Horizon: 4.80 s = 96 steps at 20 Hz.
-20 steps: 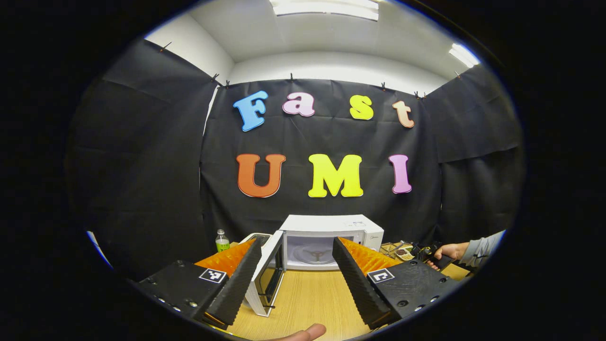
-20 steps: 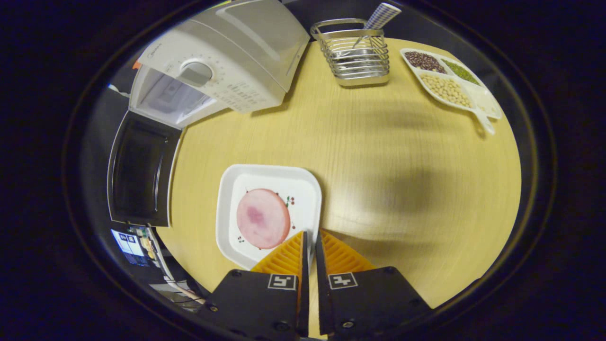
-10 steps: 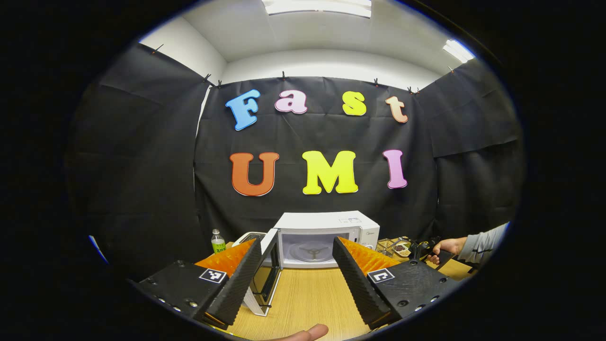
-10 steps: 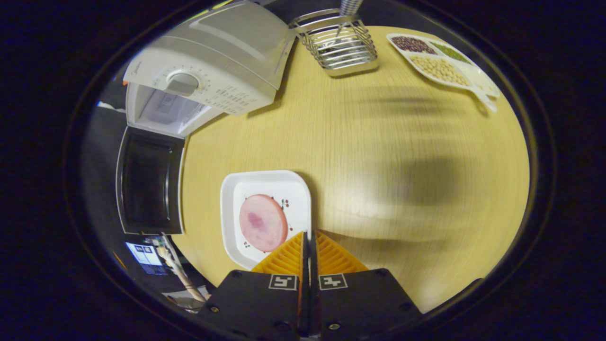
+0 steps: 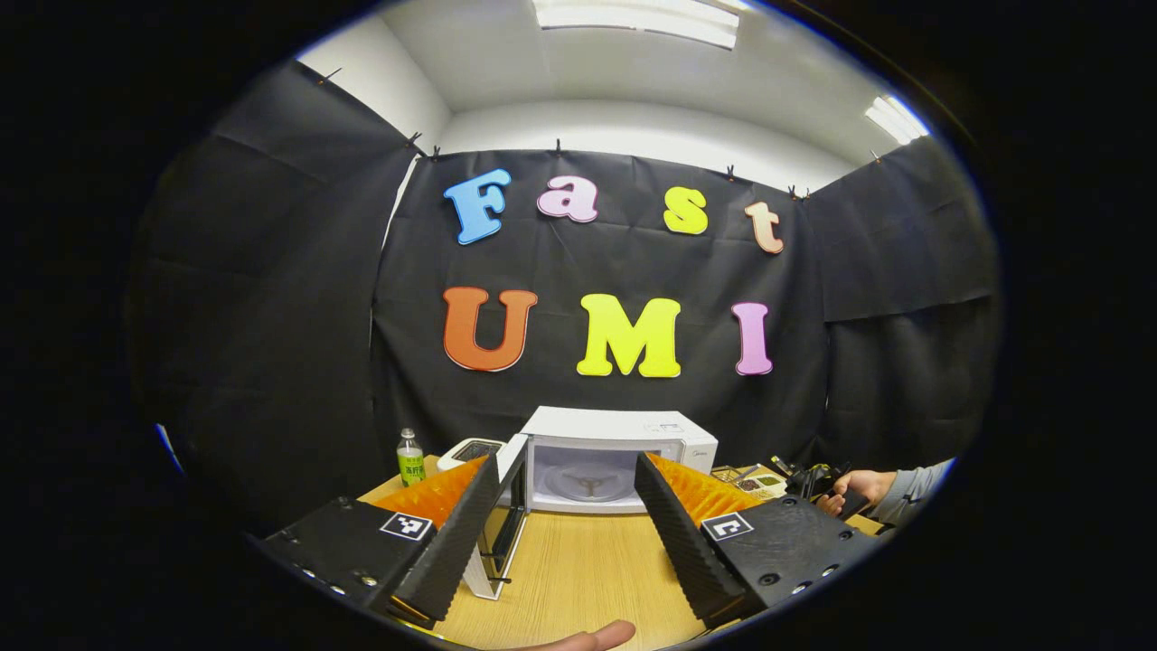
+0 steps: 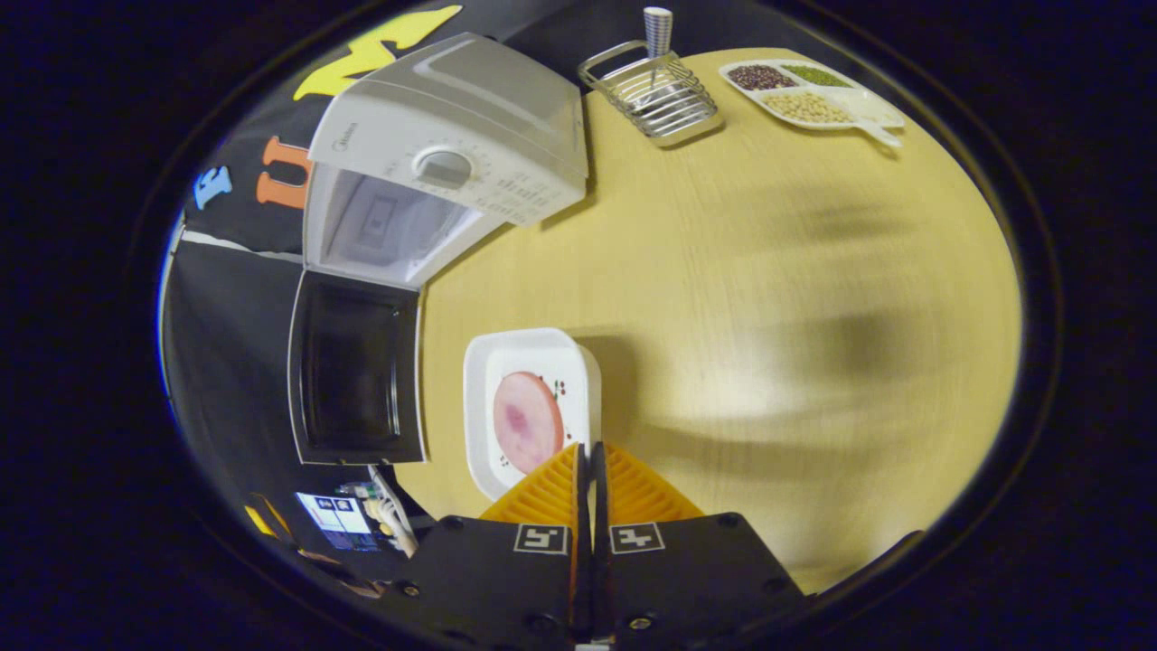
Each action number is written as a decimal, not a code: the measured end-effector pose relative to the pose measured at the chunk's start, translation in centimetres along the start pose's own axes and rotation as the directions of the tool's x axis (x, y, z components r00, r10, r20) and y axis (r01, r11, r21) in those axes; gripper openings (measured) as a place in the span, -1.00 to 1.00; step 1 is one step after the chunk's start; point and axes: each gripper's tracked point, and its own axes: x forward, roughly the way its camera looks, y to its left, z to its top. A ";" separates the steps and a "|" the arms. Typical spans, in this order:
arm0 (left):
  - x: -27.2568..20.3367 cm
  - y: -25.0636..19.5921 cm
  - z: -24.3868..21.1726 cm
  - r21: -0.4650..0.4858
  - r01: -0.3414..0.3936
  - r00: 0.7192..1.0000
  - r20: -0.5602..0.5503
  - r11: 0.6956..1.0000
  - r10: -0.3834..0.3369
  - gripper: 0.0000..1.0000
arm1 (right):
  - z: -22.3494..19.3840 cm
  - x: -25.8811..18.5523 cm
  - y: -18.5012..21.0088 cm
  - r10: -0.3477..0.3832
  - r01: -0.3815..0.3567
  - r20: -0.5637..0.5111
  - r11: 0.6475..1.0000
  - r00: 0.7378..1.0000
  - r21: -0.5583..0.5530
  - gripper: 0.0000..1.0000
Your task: Open the microwave oven with the left hand, put the food in, and close the microwave oven.
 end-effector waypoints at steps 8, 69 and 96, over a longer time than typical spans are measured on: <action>-1.1 3.2 -0.7 0.036 -0.074 0.997 -0.022 0.997 0.075 0.84 | -0.2 2.6 10.4 0.128 -0.126 0.044 0.992 0.991 -0.030 -0.92; -3.6 11.6 -10.3 -0.006 -0.136 0.983 -0.122 0.991 0.135 0.84 | 12.7 10.2 24.4 0.101 0.116 0.867 0.977 0.489 -0.179 0.76; 5.3 21.5 -19.7 0.018 -0.161 0.977 -0.141 0.987 0.162 -1.00 | -7.5 -19.4 15.9 0.217 0.372 0.920 0.865 0.326 -0.336 0.99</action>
